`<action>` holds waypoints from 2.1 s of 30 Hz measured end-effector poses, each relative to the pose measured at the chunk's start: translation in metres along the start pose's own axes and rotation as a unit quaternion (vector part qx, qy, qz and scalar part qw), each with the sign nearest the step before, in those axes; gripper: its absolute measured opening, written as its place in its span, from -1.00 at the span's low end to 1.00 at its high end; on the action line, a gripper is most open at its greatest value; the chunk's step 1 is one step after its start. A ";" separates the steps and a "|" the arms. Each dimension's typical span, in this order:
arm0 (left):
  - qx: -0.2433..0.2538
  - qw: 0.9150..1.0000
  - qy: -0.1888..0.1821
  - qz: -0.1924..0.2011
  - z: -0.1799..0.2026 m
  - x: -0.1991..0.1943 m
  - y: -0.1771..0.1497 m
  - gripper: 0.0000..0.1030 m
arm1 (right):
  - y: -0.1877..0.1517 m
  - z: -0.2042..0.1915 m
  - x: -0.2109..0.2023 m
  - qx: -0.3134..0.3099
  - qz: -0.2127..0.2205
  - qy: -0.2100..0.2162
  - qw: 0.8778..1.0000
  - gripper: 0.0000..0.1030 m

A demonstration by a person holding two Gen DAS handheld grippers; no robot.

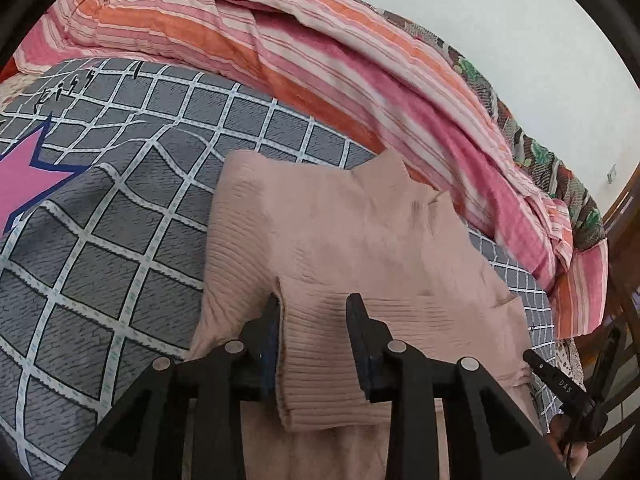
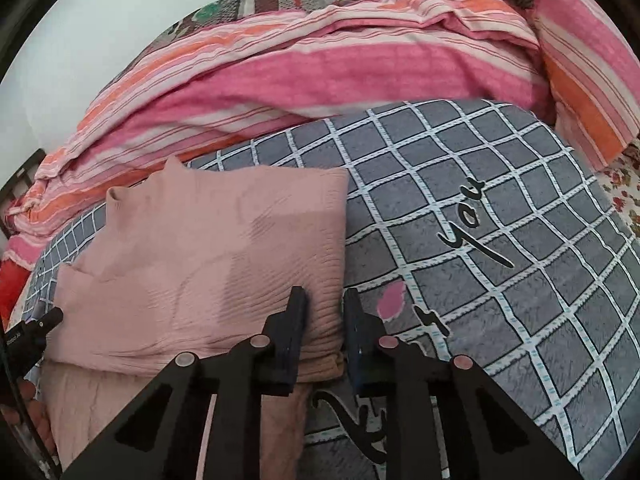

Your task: Fold small clothes

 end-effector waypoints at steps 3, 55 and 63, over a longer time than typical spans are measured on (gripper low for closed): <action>0.001 1.000 -0.003 -0.004 0.001 0.002 0.001 -0.60 | 0.000 0.006 0.000 0.007 -0.002 -0.002 1.000 -0.69; 0.143 0.980 0.132 -0.045 0.033 0.020 0.010 -0.19 | -0.009 -0.007 0.003 -0.030 -0.003 -0.013 0.999 -0.25; 0.148 0.980 0.123 -0.046 0.035 0.020 0.009 -0.05 | -0.009 -0.007 0.003 -0.031 -0.002 -0.019 0.999 -0.20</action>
Point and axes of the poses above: each gripper's, at about its wrist camera, not at the fingertips, and x roughly the way its jaws point, z to its right, y to its top, the point moved 3 cm from there along x, roughly the way its jaws point, and after that the axes turned 15 degrees about x, right-handed, at the moved point
